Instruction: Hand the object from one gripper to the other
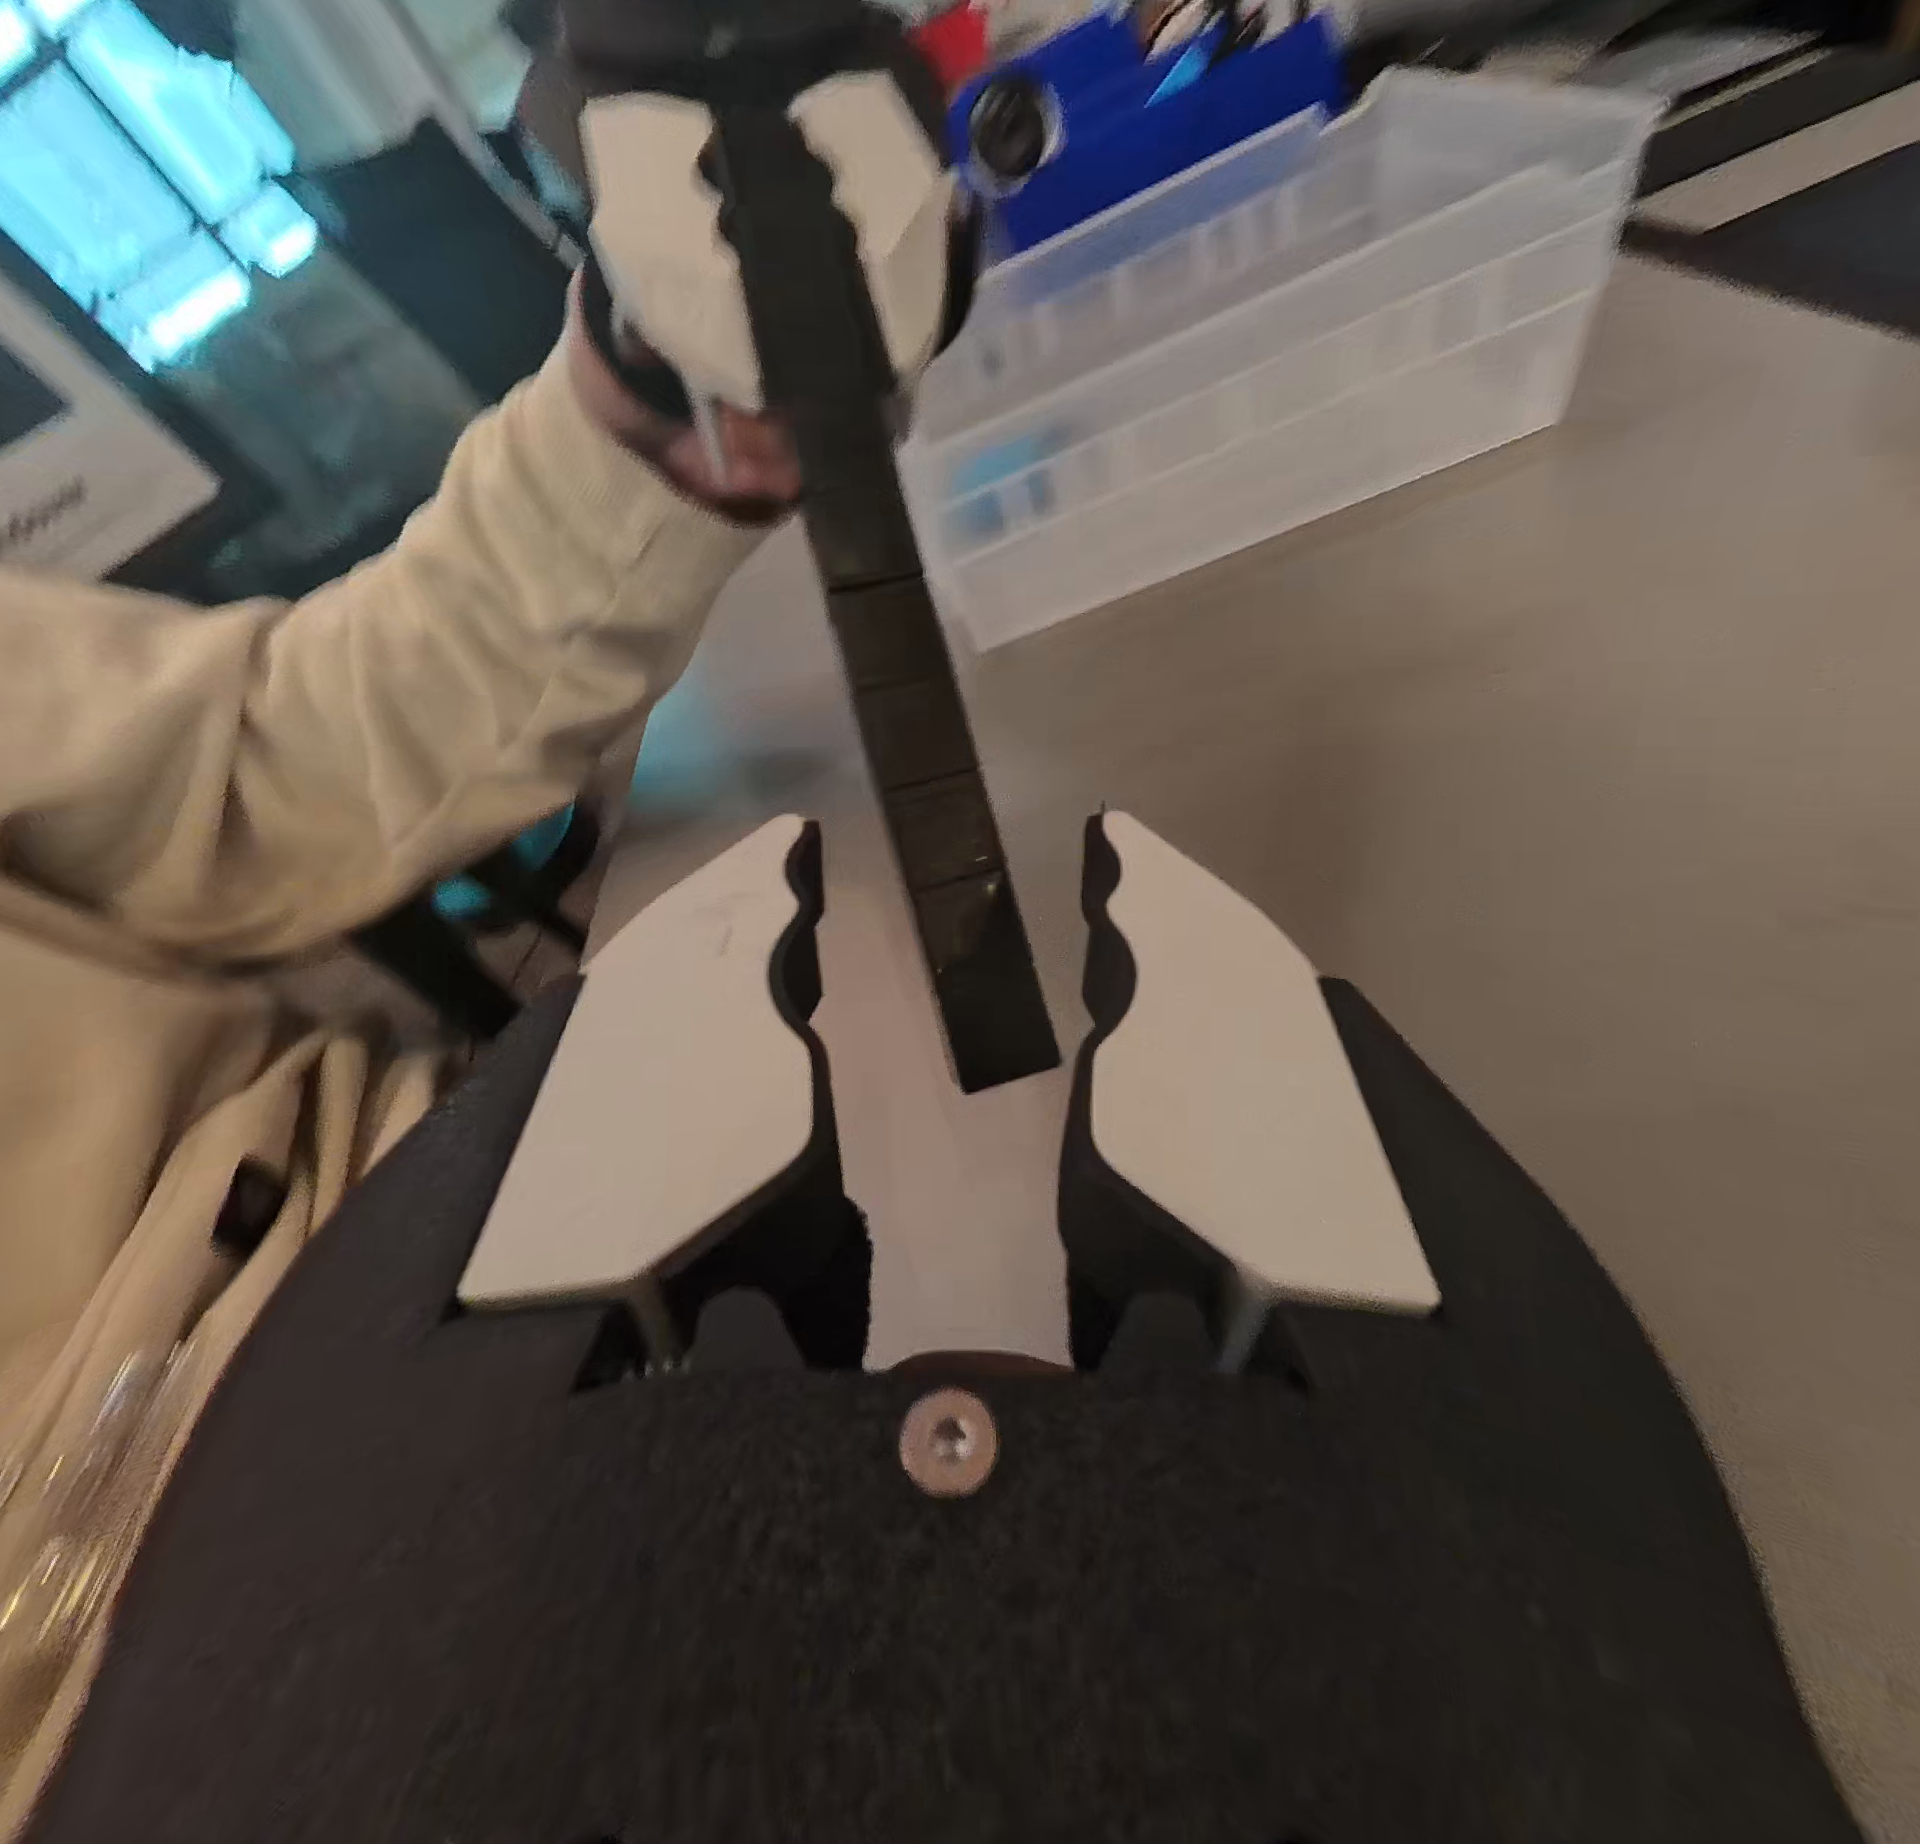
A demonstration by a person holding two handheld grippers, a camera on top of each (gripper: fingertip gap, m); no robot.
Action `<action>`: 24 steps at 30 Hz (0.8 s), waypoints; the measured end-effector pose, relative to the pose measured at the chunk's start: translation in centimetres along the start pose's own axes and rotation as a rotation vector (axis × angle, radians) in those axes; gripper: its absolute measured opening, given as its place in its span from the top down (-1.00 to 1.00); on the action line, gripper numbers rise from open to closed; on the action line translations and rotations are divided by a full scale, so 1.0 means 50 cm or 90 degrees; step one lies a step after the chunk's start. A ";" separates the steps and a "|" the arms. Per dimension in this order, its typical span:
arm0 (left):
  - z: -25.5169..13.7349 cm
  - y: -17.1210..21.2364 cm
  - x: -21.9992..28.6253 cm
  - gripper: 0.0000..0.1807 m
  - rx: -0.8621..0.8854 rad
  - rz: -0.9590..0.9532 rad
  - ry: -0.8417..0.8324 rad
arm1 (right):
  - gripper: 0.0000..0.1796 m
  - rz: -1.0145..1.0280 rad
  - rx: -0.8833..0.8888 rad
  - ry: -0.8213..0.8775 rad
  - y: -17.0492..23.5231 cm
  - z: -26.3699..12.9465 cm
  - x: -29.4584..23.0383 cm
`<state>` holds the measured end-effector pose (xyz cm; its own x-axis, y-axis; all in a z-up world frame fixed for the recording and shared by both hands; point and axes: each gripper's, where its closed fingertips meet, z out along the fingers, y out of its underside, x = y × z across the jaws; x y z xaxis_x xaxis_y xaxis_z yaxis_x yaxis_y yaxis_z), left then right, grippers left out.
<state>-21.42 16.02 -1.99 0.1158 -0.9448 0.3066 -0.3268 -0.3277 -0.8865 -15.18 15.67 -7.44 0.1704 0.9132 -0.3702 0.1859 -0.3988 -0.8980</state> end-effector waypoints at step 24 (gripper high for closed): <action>-0.022 -0.082 0.007 0.75 0.253 -0.114 0.117 | 0.45 0.048 0.360 -0.128 -0.119 -0.002 -0.050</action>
<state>-21.10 17.02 2.15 -0.0424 -0.8700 0.4912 0.0724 -0.4930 -0.8670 -16.59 15.74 -1.16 -0.0332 0.9038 -0.4266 -0.3716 -0.4074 -0.8342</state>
